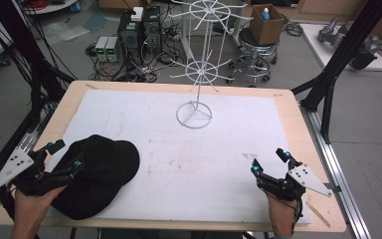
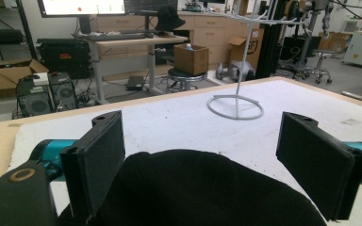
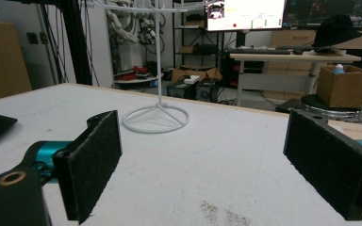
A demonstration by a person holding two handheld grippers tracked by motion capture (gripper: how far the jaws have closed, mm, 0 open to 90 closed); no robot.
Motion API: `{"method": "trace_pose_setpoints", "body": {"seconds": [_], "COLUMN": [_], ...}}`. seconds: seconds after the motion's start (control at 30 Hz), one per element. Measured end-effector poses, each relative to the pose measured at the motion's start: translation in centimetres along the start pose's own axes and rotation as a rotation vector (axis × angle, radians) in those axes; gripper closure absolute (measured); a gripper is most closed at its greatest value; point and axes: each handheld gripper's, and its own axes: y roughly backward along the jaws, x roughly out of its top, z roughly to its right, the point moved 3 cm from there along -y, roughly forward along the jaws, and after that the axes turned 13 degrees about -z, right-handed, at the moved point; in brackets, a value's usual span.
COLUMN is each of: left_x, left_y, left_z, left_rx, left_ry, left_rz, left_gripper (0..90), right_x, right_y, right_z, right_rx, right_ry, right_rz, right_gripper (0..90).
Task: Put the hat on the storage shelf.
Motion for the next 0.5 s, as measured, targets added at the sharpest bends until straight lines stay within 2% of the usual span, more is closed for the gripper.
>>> {"method": "trace_pose_setpoints", "body": {"seconds": [0.5], "left_x": [-0.08], "left_y": [-0.04], "left_z": [-0.02], "left_rx": [0.000], "left_ry": [-0.013], "left_rz": [-0.013], "left_gripper": [16.6], "right_x": [0.03], "right_y": [0.09], "right_z": [0.02], "right_rx": [-0.004], "right_ry": [0.007], "right_rz": [0.006], "right_gripper": [11.1]}}
